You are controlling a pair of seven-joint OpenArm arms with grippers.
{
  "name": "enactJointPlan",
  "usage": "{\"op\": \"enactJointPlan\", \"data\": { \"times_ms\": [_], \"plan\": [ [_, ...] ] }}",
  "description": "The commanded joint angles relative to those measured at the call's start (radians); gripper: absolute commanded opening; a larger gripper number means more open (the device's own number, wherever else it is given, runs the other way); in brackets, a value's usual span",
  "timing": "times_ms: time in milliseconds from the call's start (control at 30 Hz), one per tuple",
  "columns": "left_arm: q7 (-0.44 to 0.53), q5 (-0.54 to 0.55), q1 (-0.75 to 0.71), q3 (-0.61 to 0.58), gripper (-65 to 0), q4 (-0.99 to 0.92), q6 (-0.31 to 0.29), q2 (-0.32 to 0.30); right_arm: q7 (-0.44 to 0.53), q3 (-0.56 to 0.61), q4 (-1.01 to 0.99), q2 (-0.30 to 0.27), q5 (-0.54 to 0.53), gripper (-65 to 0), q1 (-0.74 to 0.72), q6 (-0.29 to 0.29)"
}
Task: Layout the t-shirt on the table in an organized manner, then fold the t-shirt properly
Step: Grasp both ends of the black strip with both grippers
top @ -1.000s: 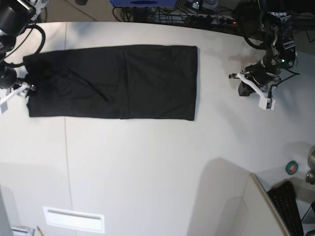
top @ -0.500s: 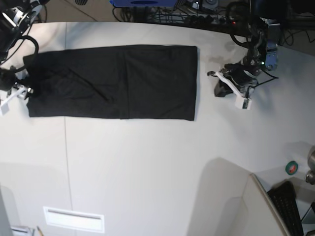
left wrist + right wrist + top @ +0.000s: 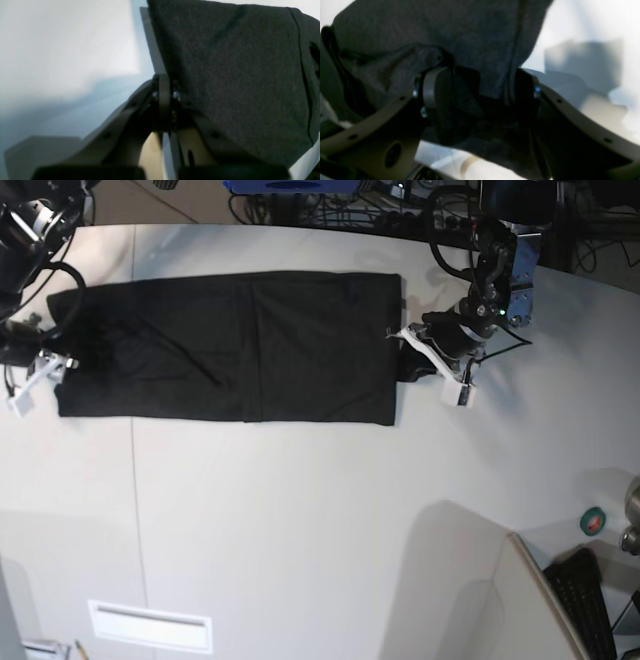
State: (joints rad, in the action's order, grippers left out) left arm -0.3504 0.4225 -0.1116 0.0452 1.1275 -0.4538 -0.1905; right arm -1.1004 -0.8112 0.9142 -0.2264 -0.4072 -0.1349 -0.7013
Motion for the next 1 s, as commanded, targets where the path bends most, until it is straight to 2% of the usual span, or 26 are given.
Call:
{"op": "enactJointPlan", "data": {
  "times_ms": [0, 100, 200, 300, 533, 667, 767, 833, 967],
  "plan": [
    [-0.036, -0.027, -0.001, -0.001, -65.0, 0.003, 0.011, 0.001, -0.056, 0.006, -0.005, 0.003, 0.001, -27.2, 0.011, 0.003],
    [-0.037, -0.027, 0.008, -0.003, -65.0, 0.001, 0.011, 0.003, -0.083, 0.008, 0.0, 0.003, -0.072, -27.3, 0.034, 0.003],
    [-0.037, -0.027, 0.01, -0.003, -65.0, 0.001, 0.011, 0.004, -0.031, 0.005, -0.002, -0.006, -0.069, -27.3, 0.034, 0.003],
    [-0.037, -0.027, 0.01, -0.003, -65.0, 0.001, 0.011, 0.001, -0.067, 0.006, -0.002, -0.023, -0.075, -27.3, 0.033, 0.003],
    [-0.037, -0.027, 0.011, -0.003, -65.0, 0.001, 0.011, 0.003, -0.106, 0.01, 0.007, 0.025, -0.075, -27.2, 0.037, 0.003],
    [-0.037, -0.027, 0.013, -0.051, -65.0, 0.001, 0.013, 0.003, -0.1, 0.086, 0.007, 0.026, -0.075, -27.3, 0.037, 0.003],
    [-0.037, -0.026, 0.016, -0.064, -65.0, 0.001, 0.013, 0.003, -0.09, 0.079, 0.006, 0.023, -0.075, -27.9, 0.033, 0.003],
    [-0.037, -0.026, 0.016, -0.064, -65.0, 0.001, 0.013, 0.003, -0.057, 0.062, 0.004, 0.017, -0.072, -32.9, 0.031, 0.003],
    [-0.036, -0.026, 0.02, -0.063, -65.0, 0.001, 0.013, 0.003, 0.001, 0.065, 0.001, 0.005, -0.069, -51.9, 0.037, 0.003]
  ]
}}
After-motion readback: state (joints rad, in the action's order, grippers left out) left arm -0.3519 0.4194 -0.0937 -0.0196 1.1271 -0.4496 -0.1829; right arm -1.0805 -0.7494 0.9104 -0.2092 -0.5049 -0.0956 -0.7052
